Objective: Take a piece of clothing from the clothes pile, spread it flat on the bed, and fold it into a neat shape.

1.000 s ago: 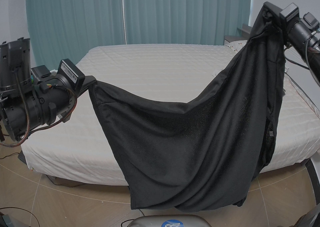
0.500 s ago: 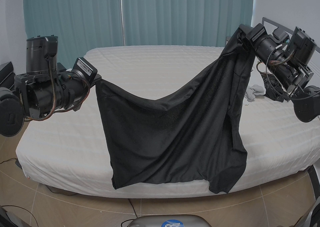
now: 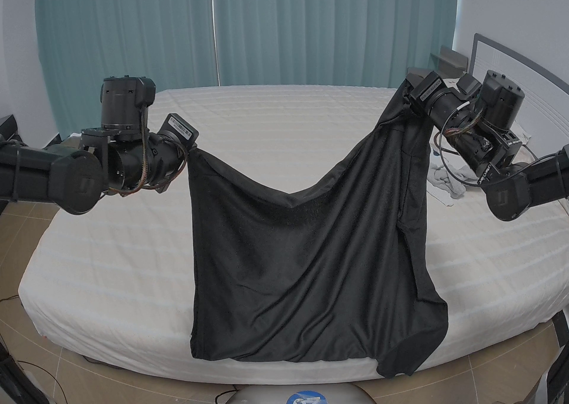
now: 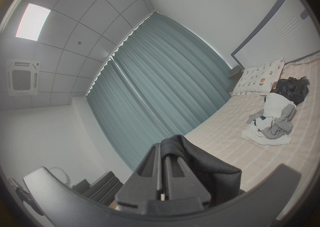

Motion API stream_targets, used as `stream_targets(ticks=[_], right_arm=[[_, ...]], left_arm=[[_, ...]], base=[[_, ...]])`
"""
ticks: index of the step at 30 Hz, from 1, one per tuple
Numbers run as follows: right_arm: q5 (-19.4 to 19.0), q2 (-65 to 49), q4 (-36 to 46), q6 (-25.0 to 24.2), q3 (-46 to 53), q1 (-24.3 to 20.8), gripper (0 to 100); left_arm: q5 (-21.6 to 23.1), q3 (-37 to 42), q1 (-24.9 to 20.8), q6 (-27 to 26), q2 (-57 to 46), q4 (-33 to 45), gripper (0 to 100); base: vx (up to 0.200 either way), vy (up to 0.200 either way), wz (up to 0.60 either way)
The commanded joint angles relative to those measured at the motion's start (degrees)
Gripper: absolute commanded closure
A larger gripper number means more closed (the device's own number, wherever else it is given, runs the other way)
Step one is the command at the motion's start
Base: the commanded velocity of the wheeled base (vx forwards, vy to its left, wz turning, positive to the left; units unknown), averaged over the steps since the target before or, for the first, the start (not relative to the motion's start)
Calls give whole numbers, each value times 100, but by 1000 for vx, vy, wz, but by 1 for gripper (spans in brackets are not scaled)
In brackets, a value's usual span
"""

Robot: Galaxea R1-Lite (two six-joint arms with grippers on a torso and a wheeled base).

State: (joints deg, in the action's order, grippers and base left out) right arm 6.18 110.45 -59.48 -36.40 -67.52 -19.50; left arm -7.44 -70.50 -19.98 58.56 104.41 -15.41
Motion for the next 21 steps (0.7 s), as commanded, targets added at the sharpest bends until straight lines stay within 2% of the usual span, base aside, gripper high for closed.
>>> stream_targets(ticks=[1, 4, 8, 19, 20, 21], right_arm=[[-3, 487, -73, 10, -103, 96, 100], [-12, 654, -73, 1, -288, 158, 100], [6, 935, -55, 1, -648, 149, 100], [15, 1954, -73, 1, -692, 122, 100], [6, 2025, -73, 1, -701, 122, 0], [-12, 2148, -82, -16, -701, 122, 0]], left_arm=[[-21, -192, 73, -3, 580, -6, 100], [-30, -307, 152, -3, 756, -15, 100], [-21, -386, 267, 103, 967, -15, 100], [-3, -544, 293, 305, 1688, -59, 100], [14, -553, 302, 314, 1749, -68, 0], [32, -562, 328, 314, 1828, -76, 0]], base=[[200, 0, 0], [200, 0, 0], [0, 0, 0], [0, 0, 0], [0, 0, 0], [0, 0, 0]])
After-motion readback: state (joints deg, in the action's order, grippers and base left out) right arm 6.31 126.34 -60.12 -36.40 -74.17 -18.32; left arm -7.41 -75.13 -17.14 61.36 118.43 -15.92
